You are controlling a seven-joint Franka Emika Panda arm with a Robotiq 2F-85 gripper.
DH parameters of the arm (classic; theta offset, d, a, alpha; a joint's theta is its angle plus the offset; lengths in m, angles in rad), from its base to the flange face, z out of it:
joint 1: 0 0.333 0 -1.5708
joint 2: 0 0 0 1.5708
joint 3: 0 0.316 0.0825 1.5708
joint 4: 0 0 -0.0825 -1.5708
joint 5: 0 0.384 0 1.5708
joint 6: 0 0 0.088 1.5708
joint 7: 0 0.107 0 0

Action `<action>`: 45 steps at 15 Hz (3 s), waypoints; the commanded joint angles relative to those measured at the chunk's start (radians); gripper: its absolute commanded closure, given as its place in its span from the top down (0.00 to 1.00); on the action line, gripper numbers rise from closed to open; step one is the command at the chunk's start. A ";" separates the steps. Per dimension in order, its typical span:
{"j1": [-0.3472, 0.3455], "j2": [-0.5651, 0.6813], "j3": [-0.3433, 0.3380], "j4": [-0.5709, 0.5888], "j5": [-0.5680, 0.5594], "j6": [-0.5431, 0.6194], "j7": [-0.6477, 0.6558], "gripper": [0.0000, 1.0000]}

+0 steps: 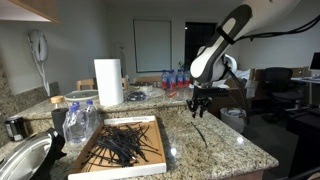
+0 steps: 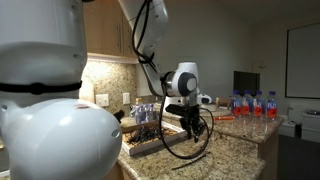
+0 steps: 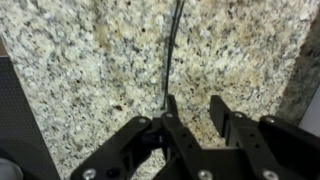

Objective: Pick up all the black objects on the table and put them on the cover box

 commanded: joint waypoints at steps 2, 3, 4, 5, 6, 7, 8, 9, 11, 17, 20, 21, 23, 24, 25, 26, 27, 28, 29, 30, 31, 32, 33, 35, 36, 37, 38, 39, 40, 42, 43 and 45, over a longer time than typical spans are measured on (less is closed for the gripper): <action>-0.029 -0.044 0.002 -0.075 0.065 -0.094 -0.006 0.77; -0.032 -0.041 0.000 -0.083 0.080 -0.106 -0.006 0.83; -0.032 -0.036 -0.001 -0.093 0.106 -0.108 -0.015 0.90; -0.031 -0.032 -0.001 -0.101 0.141 -0.107 -0.032 0.96; -0.025 -0.022 0.001 -0.108 0.186 -0.105 -0.054 0.99; -0.021 -0.013 0.005 -0.112 0.215 -0.102 -0.064 1.00; -0.017 -0.003 0.008 -0.115 0.247 -0.098 -0.080 1.00; -0.014 0.009 0.011 -0.118 0.275 -0.092 -0.095 1.00; -0.012 0.031 0.017 -0.119 0.326 -0.073 -0.127 1.00; -0.006 0.111 0.044 -0.077 0.411 -0.011 -0.193 0.83; -0.012 0.162 0.056 -0.048 0.394 0.019 -0.197 0.62; -0.015 0.179 0.058 -0.039 0.388 0.026 -0.195 0.55; -0.022 0.209 0.059 -0.023 0.380 0.037 -0.193 0.41; -0.024 0.217 0.058 -0.018 0.375 0.039 -0.190 0.34; -0.027 0.223 0.056 -0.013 0.368 0.040 -0.187 0.29; -0.029 0.225 0.057 -0.009 0.367 0.039 -0.187 0.22; -0.028 0.220 0.056 -0.006 0.362 0.037 -0.185 0.16; -0.027 0.216 0.056 -0.004 0.359 0.035 -0.182 0.10; -0.027 0.208 0.056 -0.005 0.355 0.036 -0.182 0.07; -0.027 0.201 0.055 -0.003 0.350 0.032 -0.181 0.05; -0.028 0.196 0.053 -0.002 0.344 0.028 -0.178 0.04; -0.031 0.193 0.050 -0.001 0.343 0.026 -0.178 0.02; -0.035 0.191 0.048 -0.002 0.347 0.021 -0.178 0.05; -0.043 0.183 0.045 -0.010 0.355 0.017 -0.180 0.07; -0.046 0.178 0.044 -0.010 0.359 0.012 -0.182 0.07; -0.048 0.171 0.044 -0.013 0.367 0.010 -0.187 0.07; -0.049 0.157 0.047 -0.016 0.375 0.006 -0.192 0.07; -0.052 0.135 0.053 -0.018 0.388 -0.003 -0.204 0.06; -0.051 0.116 0.056 -0.020 0.396 -0.009 -0.212 0.06; -0.050 0.056 0.066 -0.022 0.444 -0.041 -0.252 0.06; -0.046 0.029 0.066 -0.020 0.466 -0.058 -0.270 0.06; -0.036 -0.022 0.057 -0.017 0.495 -0.096 -0.298 0.06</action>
